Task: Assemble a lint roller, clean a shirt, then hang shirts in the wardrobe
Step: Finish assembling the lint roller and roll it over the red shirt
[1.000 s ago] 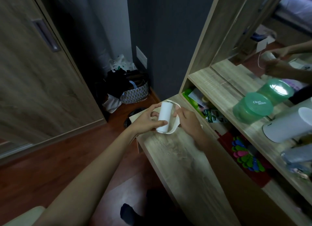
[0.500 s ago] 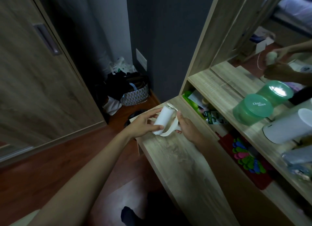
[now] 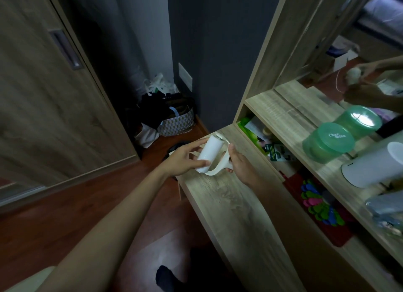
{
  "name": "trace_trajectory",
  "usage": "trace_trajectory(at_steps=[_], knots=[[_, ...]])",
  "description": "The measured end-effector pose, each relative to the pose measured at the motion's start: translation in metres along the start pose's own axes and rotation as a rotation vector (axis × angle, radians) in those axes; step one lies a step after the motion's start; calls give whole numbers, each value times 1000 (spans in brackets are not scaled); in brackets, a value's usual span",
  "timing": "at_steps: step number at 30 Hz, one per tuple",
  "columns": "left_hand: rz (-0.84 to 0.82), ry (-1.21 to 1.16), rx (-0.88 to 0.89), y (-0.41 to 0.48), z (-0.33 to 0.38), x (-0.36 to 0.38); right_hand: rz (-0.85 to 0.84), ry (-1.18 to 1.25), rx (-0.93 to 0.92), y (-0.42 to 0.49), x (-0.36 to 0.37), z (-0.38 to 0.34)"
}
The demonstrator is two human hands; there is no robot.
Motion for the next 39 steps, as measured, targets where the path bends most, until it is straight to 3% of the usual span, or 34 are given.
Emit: trace_trajectory(at_steps=[12, 23, 33, 39], knots=[[-6, 146, 81, 9, 12, -8, -64, 17, -35, 9, 0, 4], [19, -46, 64, 17, 20, -24, -110, 82, -32, 12, 3, -6], [11, -116, 56, 26, 40, -40, -550, 685, 64, 0, 31, -12], [10, -156, 18, 30, 40, -37, -636, 823, 52, -7, 47, -10]])
Point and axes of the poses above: each hand's wrist, its own y-axis towards the middle knuckle, its own x-axis out of the palm, z = x × y, the point moved 7 cm from there along y, towards the middle knuckle, and after that the axes turned 2 degrees about y, right-handed, at the moved point
